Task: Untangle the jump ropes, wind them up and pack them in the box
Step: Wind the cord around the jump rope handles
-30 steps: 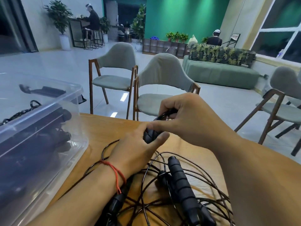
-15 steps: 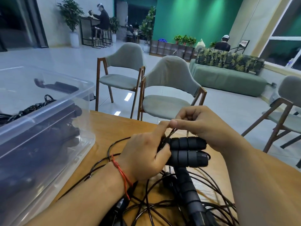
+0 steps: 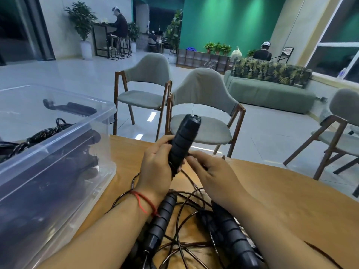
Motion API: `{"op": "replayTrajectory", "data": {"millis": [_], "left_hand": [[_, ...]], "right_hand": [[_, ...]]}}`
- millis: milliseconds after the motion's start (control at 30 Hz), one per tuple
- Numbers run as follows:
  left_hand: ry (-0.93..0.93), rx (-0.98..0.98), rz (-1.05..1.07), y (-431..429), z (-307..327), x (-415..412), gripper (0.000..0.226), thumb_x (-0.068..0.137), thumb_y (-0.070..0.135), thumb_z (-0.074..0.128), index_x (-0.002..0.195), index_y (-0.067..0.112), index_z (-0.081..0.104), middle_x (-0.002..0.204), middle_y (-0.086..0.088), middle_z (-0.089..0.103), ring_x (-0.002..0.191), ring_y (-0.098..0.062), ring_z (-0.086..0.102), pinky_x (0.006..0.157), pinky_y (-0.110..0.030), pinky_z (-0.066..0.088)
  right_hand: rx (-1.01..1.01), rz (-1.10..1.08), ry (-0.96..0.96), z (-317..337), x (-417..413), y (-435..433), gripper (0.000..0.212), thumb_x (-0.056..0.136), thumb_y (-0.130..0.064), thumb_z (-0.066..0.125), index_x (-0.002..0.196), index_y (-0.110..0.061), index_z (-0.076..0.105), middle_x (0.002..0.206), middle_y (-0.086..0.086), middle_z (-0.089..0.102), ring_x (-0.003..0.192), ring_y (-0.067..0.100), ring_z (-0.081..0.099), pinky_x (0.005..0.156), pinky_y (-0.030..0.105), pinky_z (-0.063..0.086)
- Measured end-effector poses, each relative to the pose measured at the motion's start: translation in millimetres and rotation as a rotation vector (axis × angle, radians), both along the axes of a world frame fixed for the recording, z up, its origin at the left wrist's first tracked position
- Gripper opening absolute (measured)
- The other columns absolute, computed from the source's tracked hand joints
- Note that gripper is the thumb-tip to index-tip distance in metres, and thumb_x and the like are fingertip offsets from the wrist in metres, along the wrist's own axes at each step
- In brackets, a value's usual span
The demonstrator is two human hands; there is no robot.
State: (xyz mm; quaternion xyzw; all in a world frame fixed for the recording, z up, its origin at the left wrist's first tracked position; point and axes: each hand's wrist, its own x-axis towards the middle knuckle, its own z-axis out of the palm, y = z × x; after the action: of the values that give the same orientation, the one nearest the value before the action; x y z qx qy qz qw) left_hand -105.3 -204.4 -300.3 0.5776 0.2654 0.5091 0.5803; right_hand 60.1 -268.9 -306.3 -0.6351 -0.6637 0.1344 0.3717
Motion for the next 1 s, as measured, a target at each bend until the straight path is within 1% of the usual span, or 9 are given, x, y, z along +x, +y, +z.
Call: {"op": "replayTrajectory", "data": {"millis": [67, 167, 300, 400, 567, 700, 800, 900, 1000], "left_hand": [[-0.016, -0.128, -0.018, 6.2, -0.9, 0.2, 0.038, 0.11, 0.03, 0.038, 0.103, 0.004, 0.065, 0.077, -0.018, 0.061, 0.059, -0.021, 0.052, 0.046, -0.026, 0.04], [-0.025, -0.262, -0.05, 12.1, -3.6, 2.5, 0.044, 0.107, 0.041, 0.038, 0.104, 0.007, 0.065, 0.077, -0.014, 0.062, 0.059, -0.02, 0.049, 0.048, -0.025, 0.031], [0.019, -0.368, -0.066, 15.5, -5.2, 3.6, 0.045, 0.105, 0.042, 0.036, 0.102, 0.009, 0.066, 0.076, -0.011, 0.063, 0.059, -0.019, 0.049, 0.05, -0.024, 0.029], [0.091, -0.436, -0.087, 17.4, -6.4, 4.4, 0.049, 0.103, 0.046, 0.034, 0.108, 0.008, 0.065, 0.076, -0.011, 0.065, 0.058, -0.018, 0.05, 0.048, -0.023, 0.028], [0.117, -0.46, -0.088, 17.8, -9.4, 7.0, 0.046, 0.102, 0.043, 0.035, 0.108, 0.009, 0.066, 0.076, -0.011, 0.066, 0.057, -0.018, 0.051, 0.046, -0.022, 0.029], [0.129, -0.462, -0.053, 18.4, -12.0, 7.2, 0.042, 0.104, 0.039, 0.038, 0.11, 0.01, 0.067, 0.078, -0.013, 0.066, 0.056, -0.017, 0.054, 0.043, -0.023, 0.03], [0.094, -0.483, -0.038, 18.8, -10.3, 6.5, 0.039, 0.105, 0.034, 0.039, 0.107, 0.008, 0.067, 0.077, -0.014, 0.066, 0.055, -0.018, 0.054, 0.043, -0.022, 0.03], [0.05, -0.495, -0.016, 19.5, -9.6, 4.8, 0.036, 0.104, 0.027, 0.037, 0.104, 0.006, 0.066, 0.076, -0.014, 0.066, 0.055, -0.019, 0.054, 0.045, -0.022, 0.029], [0.031, -0.516, -0.018, 16.3, -5.4, 4.4, 0.039, 0.103, 0.029, 0.035, 0.103, 0.006, 0.065, 0.074, -0.014, 0.065, 0.054, -0.019, 0.052, 0.044, -0.021, 0.027]], "right_hand": [[0.006, -0.028, -0.071, -7.9, 5.5, -3.7, 0.025, 0.111, -0.046, 0.05, 0.116, -0.038, 0.073, 0.095, -0.017, 0.072, 0.093, 0.005, 0.065, 0.081, 0.037, 0.055], [-0.017, -0.01, -0.101, -11.7, 9.3, -4.2, 0.023, 0.111, -0.046, 0.05, 0.112, -0.038, 0.072, 0.093, -0.017, 0.07, 0.092, 0.005, 0.064, 0.081, 0.042, 0.056], [0.017, 0.014, -0.184, -14.2, 11.8, -3.1, 0.025, 0.11, -0.048, 0.048, 0.105, -0.037, 0.069, 0.086, -0.017, 0.067, 0.086, 0.006, 0.062, 0.074, 0.041, 0.054], [0.053, 0.016, -0.26, -13.7, 17.0, -5.6, 0.032, 0.109, -0.051, 0.046, 0.095, -0.035, 0.068, 0.077, -0.016, 0.064, 0.078, 0.006, 0.061, 0.067, 0.039, 0.052], [0.113, 0.057, -0.24, -12.2, 15.5, -6.1, 0.032, 0.105, -0.047, 0.048, 0.081, -0.033, 0.064, 0.066, -0.013, 0.059, 0.066, 0.011, 0.059, 0.056, 0.03, 0.041], [0.087, 0.101, -0.196, -10.6, 13.2, -5.9, 0.032, 0.103, -0.045, 0.049, 0.078, -0.033, 0.064, 0.065, -0.011, 0.06, 0.065, 0.014, 0.06, 0.056, 0.032, 0.042], [0.053, 0.119, -0.216, -8.0, 11.3, -6.4, 0.033, 0.102, -0.046, 0.047, 0.075, -0.034, 0.062, 0.062, -0.01, 0.058, 0.063, 0.014, 0.058, 0.054, 0.026, 0.038], [0.021, 0.125, -0.236, -5.0, 9.7, -5.4, 0.036, 0.103, -0.039, 0.051, 0.069, -0.03, 0.059, 0.058, -0.008, 0.054, 0.058, 0.016, 0.054, 0.052, 0.023, 0.033], [0.007, 0.142, -0.223, -0.9, 9.2, -5.3, 0.042, 0.105, -0.03, 0.057, 0.064, -0.036, 0.051, 0.055, -0.009, 0.048, 0.055, 0.016, 0.049, 0.051, 0.022, 0.031]]}}
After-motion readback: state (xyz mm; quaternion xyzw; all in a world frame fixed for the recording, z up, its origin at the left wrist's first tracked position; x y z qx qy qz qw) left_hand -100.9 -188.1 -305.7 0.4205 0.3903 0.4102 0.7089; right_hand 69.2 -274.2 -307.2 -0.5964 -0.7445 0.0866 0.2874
